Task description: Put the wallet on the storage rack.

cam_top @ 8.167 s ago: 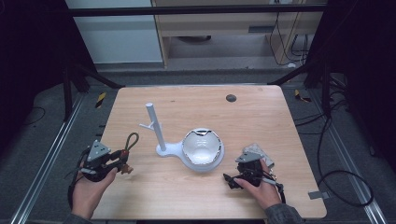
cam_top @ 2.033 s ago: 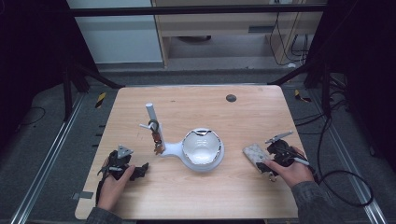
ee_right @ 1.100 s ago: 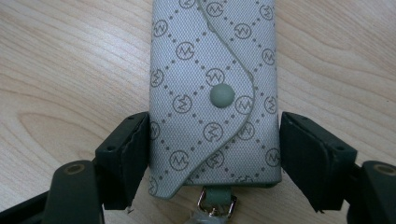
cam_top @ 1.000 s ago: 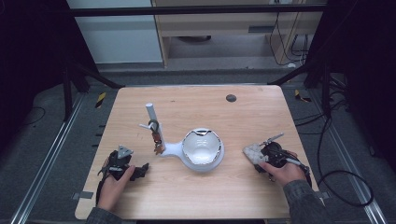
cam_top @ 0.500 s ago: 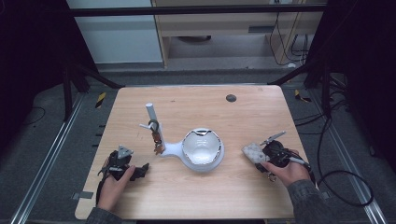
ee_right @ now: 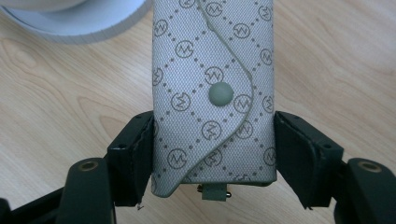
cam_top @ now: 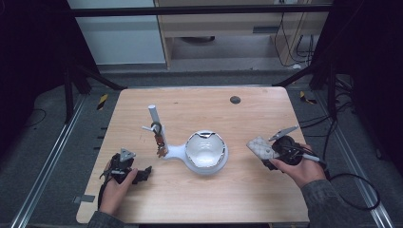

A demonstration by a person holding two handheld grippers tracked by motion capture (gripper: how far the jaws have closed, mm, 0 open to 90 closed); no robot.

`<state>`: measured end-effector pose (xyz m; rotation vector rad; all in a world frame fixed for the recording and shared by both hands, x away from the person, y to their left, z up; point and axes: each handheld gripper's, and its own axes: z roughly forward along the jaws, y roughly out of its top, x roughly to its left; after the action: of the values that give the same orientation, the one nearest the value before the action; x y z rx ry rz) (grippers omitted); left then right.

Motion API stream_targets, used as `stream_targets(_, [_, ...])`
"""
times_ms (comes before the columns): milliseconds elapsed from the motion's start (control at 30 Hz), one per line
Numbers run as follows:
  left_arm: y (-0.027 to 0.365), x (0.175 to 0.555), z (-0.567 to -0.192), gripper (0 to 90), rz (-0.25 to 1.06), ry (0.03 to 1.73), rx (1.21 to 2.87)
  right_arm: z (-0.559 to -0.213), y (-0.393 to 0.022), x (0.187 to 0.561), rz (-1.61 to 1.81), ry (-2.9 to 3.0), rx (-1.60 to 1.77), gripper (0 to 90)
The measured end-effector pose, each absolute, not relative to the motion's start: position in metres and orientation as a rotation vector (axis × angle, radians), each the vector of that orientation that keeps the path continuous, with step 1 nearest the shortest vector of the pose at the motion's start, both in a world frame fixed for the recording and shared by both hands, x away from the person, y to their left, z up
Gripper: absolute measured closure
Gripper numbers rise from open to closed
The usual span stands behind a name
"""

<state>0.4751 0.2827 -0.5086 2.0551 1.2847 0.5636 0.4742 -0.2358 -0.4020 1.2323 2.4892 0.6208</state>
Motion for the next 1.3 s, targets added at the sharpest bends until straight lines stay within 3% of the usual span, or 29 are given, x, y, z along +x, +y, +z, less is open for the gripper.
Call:
stream_targets(467, [0.282, 0.475, -0.509, 0.0, 0.561, 1.286, 2.056, -0.365, -0.214, 0.469, 0.635, 2.507, 1.082, 32.7])
stream_targets(1300, [0.282, 0.474, -0.509, 0.0, 0.559, 1.281, 2.059, -0.335, -0.176, 0.467, 0.649, 2.56, 0.905, 32.7])
